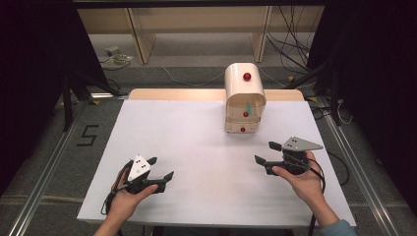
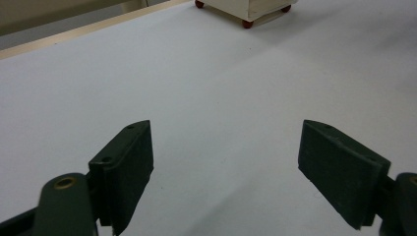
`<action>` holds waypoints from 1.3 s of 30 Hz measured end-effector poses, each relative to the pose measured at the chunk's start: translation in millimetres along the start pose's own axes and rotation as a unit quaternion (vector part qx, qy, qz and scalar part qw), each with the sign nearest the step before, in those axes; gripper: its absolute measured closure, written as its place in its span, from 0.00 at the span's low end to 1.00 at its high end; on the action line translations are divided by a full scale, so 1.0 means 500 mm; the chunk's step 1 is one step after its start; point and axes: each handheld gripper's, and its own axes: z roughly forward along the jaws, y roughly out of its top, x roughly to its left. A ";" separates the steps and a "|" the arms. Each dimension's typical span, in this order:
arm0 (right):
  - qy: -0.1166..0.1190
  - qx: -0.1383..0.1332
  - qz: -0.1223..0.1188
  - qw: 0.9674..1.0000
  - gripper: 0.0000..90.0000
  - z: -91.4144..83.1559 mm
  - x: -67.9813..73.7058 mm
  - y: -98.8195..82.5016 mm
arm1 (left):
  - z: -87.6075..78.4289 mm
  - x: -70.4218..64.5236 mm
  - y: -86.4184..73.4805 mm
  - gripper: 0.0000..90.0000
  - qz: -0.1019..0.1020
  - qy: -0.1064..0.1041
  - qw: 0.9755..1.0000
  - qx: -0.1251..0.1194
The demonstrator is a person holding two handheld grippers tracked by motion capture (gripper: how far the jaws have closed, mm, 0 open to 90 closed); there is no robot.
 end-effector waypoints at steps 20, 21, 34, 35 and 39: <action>0.004 -0.004 0.001 1.000 0.25 -0.050 0.008 -0.055 | 0.000 0.000 -0.002 0.23 0.002 -0.004 1.000 0.003; 0.006 -0.005 0.000 1.000 0.24 -0.053 0.008 -0.058 | 0.000 0.000 -0.002 0.23 0.002 -0.004 1.000 0.003; 0.012 -0.007 0.005 1.000 0.23 -0.089 0.018 -0.096 | 0.000 0.000 -0.003 0.23 0.004 -0.006 1.000 0.005; 0.012 -0.006 0.005 1.000 0.23 -0.091 0.018 -0.099 | 0.000 -0.001 -0.003 0.23 0.005 -0.006 1.000 0.005; 0.011 -0.003 0.006 1.000 0.23 -0.095 0.016 -0.109 | 0.001 -0.002 -0.003 0.23 0.004 -0.008 1.000 0.006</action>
